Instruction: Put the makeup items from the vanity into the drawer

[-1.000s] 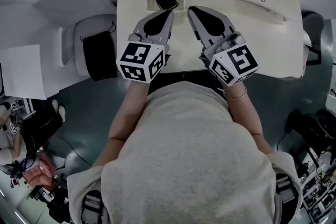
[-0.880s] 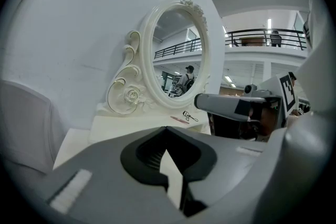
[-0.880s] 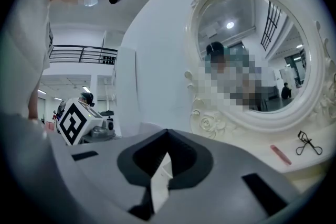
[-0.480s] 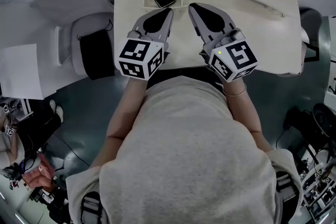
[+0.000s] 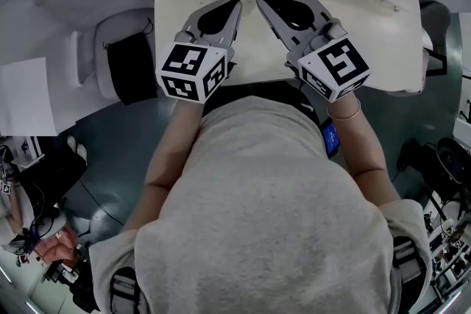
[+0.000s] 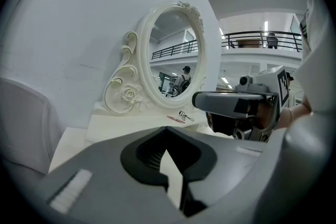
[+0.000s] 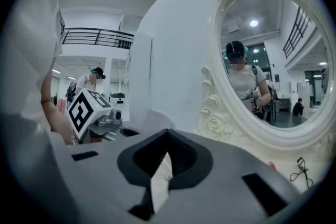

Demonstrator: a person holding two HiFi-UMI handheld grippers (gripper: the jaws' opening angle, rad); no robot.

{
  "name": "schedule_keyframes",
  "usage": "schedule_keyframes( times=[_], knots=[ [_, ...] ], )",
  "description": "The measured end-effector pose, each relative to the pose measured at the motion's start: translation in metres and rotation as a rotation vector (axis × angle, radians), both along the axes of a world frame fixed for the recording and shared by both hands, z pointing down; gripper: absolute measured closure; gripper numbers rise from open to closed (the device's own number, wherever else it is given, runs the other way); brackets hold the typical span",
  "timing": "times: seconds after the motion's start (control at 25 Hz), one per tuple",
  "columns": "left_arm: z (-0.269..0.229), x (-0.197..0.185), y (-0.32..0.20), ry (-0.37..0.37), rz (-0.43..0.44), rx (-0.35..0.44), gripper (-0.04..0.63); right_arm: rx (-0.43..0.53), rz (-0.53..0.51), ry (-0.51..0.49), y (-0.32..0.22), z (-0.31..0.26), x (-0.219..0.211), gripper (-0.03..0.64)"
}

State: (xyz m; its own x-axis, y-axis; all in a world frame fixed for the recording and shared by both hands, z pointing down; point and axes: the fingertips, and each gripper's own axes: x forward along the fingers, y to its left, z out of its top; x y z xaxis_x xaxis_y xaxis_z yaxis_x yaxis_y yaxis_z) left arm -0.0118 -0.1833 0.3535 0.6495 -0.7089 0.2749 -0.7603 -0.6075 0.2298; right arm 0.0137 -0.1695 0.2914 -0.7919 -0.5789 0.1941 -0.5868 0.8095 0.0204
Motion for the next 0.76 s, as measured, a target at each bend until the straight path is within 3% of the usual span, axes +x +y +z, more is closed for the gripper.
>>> schedule_keyframes(
  times=[0.36, 0.76],
  knots=[
    [0.003, 0.0, 0.006, 0.018, -0.003, -0.019, 0.586, -0.018, -0.037, 0.068, 0.006, 0.007, 0.002, 0.609],
    [0.008, -0.002, 0.007, 0.046, -0.024, -0.048, 0.586, -0.06, -0.032, 0.052, 0.013, 0.013, 0.001, 0.609]
  ],
)
